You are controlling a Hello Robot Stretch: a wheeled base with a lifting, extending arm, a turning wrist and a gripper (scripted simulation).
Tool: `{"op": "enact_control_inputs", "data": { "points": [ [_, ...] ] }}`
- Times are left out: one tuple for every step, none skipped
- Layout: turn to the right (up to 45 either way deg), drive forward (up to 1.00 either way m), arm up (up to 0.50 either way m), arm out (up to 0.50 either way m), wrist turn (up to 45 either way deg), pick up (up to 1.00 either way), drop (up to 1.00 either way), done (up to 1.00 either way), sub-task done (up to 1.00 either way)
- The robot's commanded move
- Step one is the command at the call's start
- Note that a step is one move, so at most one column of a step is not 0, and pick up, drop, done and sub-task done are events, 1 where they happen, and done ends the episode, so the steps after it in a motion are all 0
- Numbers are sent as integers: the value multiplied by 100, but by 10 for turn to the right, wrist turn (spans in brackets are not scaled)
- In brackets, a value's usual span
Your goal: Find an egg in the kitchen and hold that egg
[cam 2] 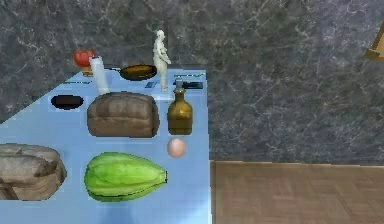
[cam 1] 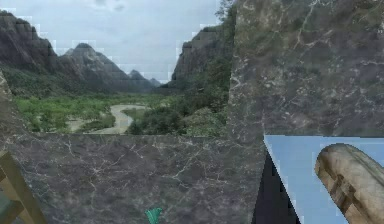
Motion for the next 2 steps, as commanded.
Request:
{"op": "enact_control_inputs", "data": {
  "points": [
    [0,0,38,0,0,0,0,0,0],
    [0,0,0,22,0,0,0,0,0]
  ]
}}
